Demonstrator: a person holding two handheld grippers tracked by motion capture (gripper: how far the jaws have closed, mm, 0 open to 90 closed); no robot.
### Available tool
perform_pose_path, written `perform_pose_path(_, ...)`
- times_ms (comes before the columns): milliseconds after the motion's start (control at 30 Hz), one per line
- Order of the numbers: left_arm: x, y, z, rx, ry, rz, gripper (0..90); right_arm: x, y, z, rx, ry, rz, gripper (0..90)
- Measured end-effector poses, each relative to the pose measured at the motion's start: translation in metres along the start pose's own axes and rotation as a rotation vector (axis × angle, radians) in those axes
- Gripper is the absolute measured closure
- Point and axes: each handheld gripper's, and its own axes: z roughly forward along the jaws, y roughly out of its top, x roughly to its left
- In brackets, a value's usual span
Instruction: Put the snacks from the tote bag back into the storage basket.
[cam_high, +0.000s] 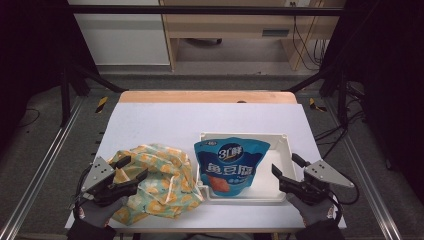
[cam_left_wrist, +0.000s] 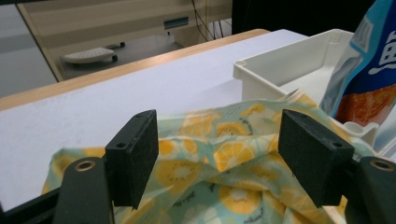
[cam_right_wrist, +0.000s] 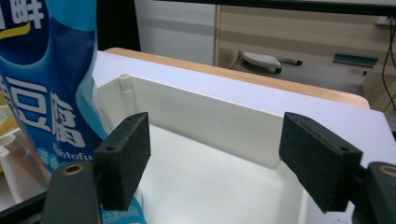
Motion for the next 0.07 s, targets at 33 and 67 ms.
perform_pose_path(33, 0.0019, -0.0015, -0.0014, 0.002, 0.003, 0.0, 28.6, -0.0012, -0.0005, -0.0005, -0.003, -0.004, -0.003, 24.7)
perform_pose_path(67, 0.0035, -0.0027, -0.0029, 0.003, 0.008, -0.005, 28.6, -0.0022, -0.0009, -0.0012, -0.002, -0.006, -0.001, 24.7)
